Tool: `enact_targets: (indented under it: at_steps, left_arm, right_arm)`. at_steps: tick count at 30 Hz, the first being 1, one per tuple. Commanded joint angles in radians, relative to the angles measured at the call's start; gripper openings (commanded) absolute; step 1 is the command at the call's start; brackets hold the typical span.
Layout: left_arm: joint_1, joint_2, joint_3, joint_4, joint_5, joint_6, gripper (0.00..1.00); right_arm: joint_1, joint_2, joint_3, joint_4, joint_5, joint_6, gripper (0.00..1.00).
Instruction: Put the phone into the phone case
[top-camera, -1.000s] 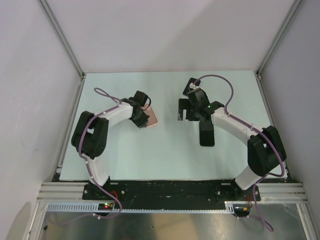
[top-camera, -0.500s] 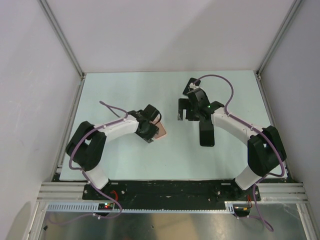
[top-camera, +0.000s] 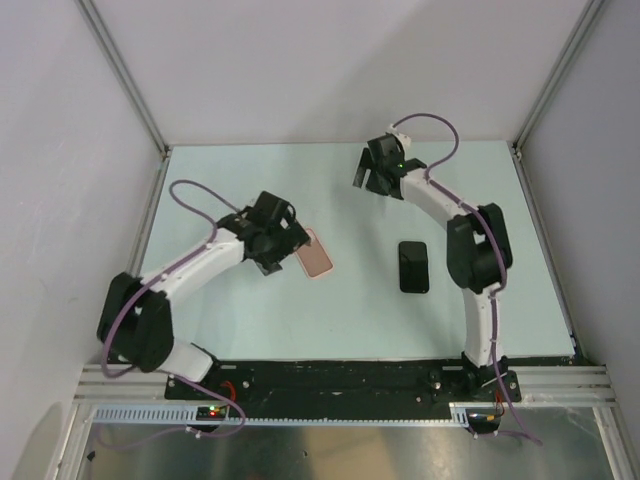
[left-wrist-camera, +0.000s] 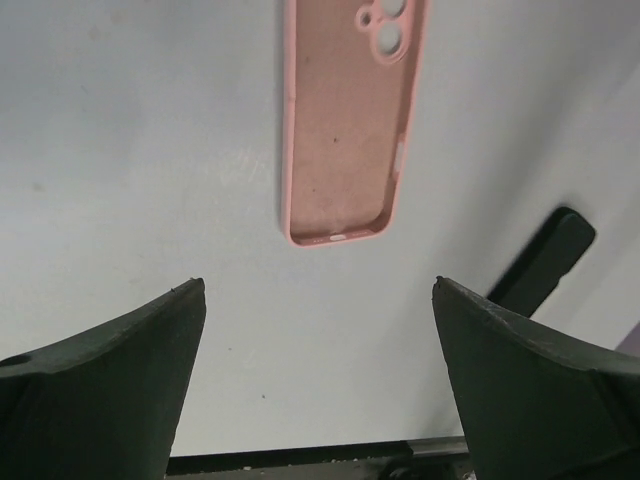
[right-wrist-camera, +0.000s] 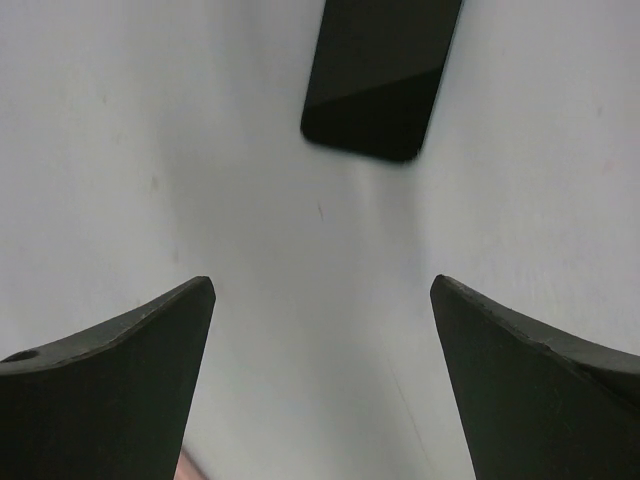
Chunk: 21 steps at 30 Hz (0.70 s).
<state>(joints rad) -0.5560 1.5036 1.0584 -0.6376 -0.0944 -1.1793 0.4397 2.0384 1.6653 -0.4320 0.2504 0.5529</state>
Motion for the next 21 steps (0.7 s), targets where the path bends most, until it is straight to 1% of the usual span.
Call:
enact_targets:
  at_steps: [1, 6, 10, 21]
  left_arm:
    - [0.055, -0.14, -0.024, -0.005, 0.035, 0.245, 0.99]
    - [0.085, -0.214, -0.037, -0.03, 0.058, 0.352, 1.0]
    - [0.109, -0.24, -0.036, -0.035, 0.097, 0.393, 1.0]
    - [0.154, -0.257, -0.011, -0.033, 0.165, 0.439, 1.0]
  right_arm:
    - [-0.024, 0.166, 0.253, -0.121, 0.092, 0.04, 0.96]
    - [-0.043, 0.335, 0.519, -0.25, 0.106, 0.038, 0.96]
    - [-0.053, 0.446, 0.676, -0.336, 0.115, 0.03, 0.96]
    - [-0.07, 0.537, 0.749, -0.369, 0.077, 0.023, 0.96]
